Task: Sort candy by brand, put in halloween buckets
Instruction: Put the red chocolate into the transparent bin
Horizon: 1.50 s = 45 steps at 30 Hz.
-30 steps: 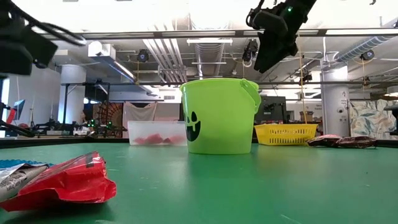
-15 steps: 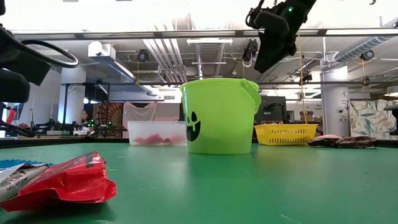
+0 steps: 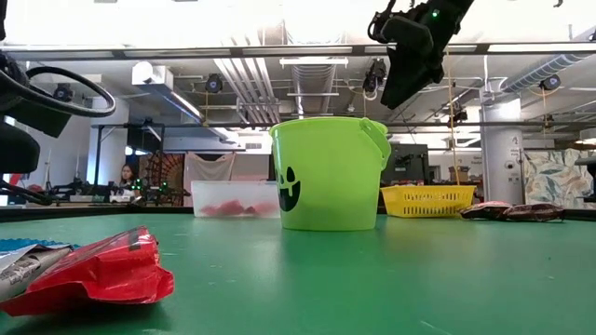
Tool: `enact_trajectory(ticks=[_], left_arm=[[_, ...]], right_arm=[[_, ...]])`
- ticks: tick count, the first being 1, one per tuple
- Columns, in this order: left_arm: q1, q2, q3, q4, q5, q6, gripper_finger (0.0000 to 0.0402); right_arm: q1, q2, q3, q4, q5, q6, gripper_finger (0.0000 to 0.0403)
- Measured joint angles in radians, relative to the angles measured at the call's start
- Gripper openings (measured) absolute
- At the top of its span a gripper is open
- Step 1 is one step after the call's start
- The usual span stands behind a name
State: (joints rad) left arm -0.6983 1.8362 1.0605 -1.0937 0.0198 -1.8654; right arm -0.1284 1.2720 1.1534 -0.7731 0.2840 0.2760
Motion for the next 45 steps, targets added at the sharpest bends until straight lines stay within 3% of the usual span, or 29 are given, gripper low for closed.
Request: enact_trajectory(ticks=[7,12,22,25,29,33,36,41,45], left_arm=[[-0.001,0.001,0.055,-0.009,-0.045,0.020,0.0010],[-0.001,-0.026,0.152,-0.042,-0.148,0.122,0.0004],[0.035,-0.170,0.342,-0.275,-0.590,0.324,0.0002],[0.102,-0.242,0.349,-0.272,-0.689,0.452,0.0002],[0.266,-0.331,0.320,-0.223,-0.745,0.696,0.0002],[0.490,-0.398,0.270,-0.076,-0.729,1.042,0.0001],[0.675,-0.440,0.208,0.096,-0.656,1.300,0.0001],[0.966,-0.460,0.070,0.410,-0.408,1.673,0.0001],[1.153,-0.421,0.004,0.585,-0.207,1.867,0.0001]], right_arm=[[0.000,0.000,0.000,0.000,0.000,-0.006,0.0178],[0.000,0.000,0.000,-0.008,0.001,-0.013,0.0178],[0.000,0.000,0.000,-0.015,0.000,-0.016,0.0178],[0.000,0.000,0.000,-0.015,0.000,-0.017,0.0178],[0.000,0.000,0.000,-0.014,0.001,-0.018,0.0178],[0.000,0.000,0.000,-0.006,0.004,-0.018,0.0178],[0.000,0.000,0.000,-0.005,0.005,-0.016,0.0178],[0.000,0.000,0.000,-0.004,0.005,-0.008,0.0178],[0.000,0.000,0.000,-0.003,0.005,0.001,0.0178]])
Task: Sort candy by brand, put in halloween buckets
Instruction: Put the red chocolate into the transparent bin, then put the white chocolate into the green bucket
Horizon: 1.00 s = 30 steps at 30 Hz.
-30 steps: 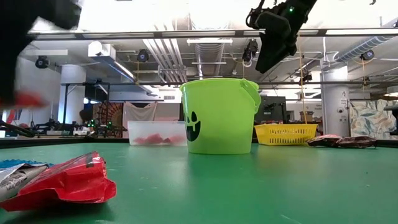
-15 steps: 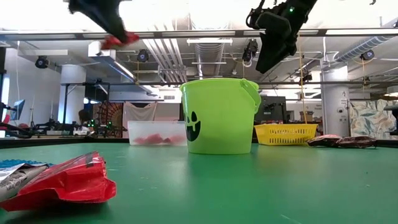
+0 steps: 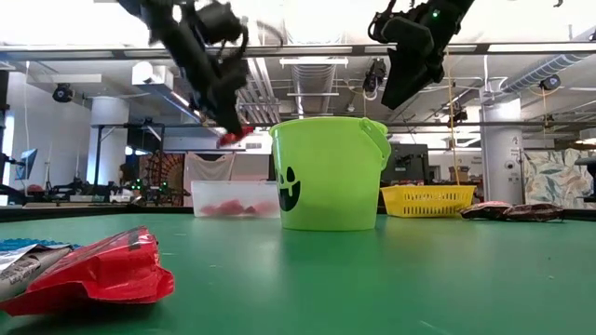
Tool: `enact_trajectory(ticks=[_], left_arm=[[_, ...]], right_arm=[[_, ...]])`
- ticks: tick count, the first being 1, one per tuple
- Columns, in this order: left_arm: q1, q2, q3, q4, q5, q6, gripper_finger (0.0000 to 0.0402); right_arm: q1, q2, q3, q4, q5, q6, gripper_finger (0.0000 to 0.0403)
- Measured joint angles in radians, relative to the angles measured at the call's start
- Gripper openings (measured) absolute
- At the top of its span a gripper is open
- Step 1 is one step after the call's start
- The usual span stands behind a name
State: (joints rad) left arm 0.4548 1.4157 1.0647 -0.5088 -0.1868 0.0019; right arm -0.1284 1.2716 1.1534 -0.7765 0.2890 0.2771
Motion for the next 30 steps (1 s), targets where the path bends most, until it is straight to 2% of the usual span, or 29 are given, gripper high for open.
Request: enact_trajectory(ticks=[5,10,18,23,30], left_arm=[[0.134,0.098,0.010,0.031,0.020,0.116,0.0001],[0.169,0.215,0.053,0.022,0.045,0.180,0.0007],[0.169,0.344,0.154,-0.060,0.003,0.182,0.0080],[0.167,0.361,0.196,-0.117,-0.038,0.169,0.0125],[0.088,0.246,0.194,-0.186,-0.040,0.043,0.0140]], right_arm=[[0.000,0.000,0.000,0.001,0.000,0.015,0.0178],[0.000,0.000,0.000,0.001,0.000,0.020,0.0178],[0.000,0.000,0.000,-0.007,-0.007,0.069,0.0178],[0.022,-0.001,0.004,-0.075,-0.057,0.145,0.0178],[0.136,-0.017,0.029,-0.187,-0.263,0.307,0.0178]])
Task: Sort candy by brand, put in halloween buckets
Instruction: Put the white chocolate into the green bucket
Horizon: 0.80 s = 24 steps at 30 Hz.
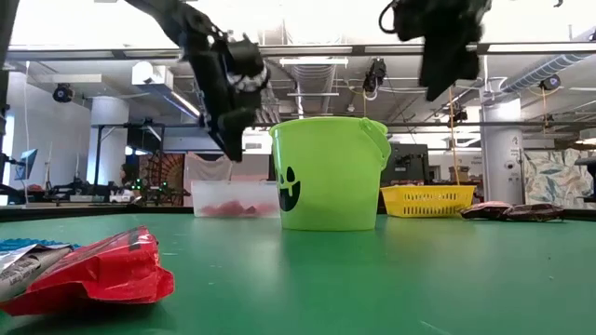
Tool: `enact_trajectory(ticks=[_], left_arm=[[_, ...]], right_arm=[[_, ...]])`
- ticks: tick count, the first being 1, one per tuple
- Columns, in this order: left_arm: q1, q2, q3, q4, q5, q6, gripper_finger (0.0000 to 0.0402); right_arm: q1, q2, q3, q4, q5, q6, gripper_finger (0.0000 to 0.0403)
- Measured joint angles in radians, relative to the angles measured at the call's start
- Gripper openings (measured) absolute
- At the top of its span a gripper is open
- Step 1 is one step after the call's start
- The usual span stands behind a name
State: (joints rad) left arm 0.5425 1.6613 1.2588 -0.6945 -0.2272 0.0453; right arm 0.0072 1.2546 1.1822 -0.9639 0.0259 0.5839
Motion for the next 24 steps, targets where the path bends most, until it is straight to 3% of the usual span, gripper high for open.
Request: enact_trajectory(ticks=[5,11,18,24], left_arm=[[-0.158,-0.149,-0.074,0.011,0.001,-0.063,0.0135],[-0.407,-0.341,-0.177,0.071,-0.012,-0.168,0.0132],[-0.718,-0.486,-0.233,0.113,-0.225,-0.281,0.0132],[-0.923,-0.527,-0.254,0.190,-0.333,-0.305,0.0132]], right_arm=[[0.149,-0.005,-0.001,-0.045,-0.164,0.180,0.0178],[0.380,0.010,-0.007,-0.084,-0.221,0.443,0.0178],[0.657,0.099,-0.007,-0.095,-0.221,0.524,0.0178],[0.790,0.241,-0.008,-0.102,-0.289,0.712,0.0178]])
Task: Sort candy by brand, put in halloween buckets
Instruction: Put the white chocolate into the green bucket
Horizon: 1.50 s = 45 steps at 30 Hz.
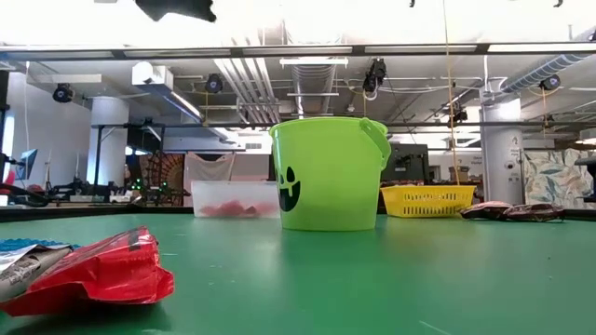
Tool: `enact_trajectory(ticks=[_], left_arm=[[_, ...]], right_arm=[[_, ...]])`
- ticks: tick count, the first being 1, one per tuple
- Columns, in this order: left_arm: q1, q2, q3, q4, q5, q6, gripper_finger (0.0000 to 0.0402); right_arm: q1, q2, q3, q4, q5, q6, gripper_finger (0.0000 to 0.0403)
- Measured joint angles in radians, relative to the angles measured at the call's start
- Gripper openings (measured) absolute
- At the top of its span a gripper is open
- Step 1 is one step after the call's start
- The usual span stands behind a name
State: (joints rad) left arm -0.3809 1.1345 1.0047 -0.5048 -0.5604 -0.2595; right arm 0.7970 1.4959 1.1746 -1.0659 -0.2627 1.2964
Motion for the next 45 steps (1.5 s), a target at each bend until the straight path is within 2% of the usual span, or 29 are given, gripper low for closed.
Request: enact_trajectory(ticks=[4,9,16,23,32,36,40,45], left_arm=[[-0.069,0.002,0.000,0.031,-0.043,0.003,0.0132],[-0.082,0.019,-0.001,0.042,-0.060,0.013,0.0132],[-0.081,0.056,-0.001,0.078,-0.066,0.032,0.0132],[-0.081,0.075,-0.001,0.112,-0.097,0.060,0.0132],[-0.079,0.076,-0.001,0.124,-0.113,0.068,0.0132],[-0.077,0.076,-0.001,0.124,-0.113,0.068,0.0132],[-0.077,0.076,-0.001,0.124,-0.113,0.068,0.0132],[-0.077,0.076,-0.001,0.124,-0.113,0.068,0.0132]], right_arm=[[0.041,0.073,-0.001,0.044,-0.037,0.103,0.0178],[0.069,0.140,-0.001,0.076,-0.063,0.155,0.0178],[0.074,0.225,-0.014,0.075,-0.159,0.161,0.0178],[0.074,0.288,-0.022,0.077,-0.191,0.116,0.0180],[0.076,0.294,-0.027,0.078,-0.152,0.089,0.0251],[0.076,0.294,-0.057,0.084,-0.146,0.079,0.0263],[0.075,0.290,-0.095,0.134,-0.164,0.051,0.0244],[0.074,0.288,-0.115,0.197,-0.171,0.024,0.0185]])
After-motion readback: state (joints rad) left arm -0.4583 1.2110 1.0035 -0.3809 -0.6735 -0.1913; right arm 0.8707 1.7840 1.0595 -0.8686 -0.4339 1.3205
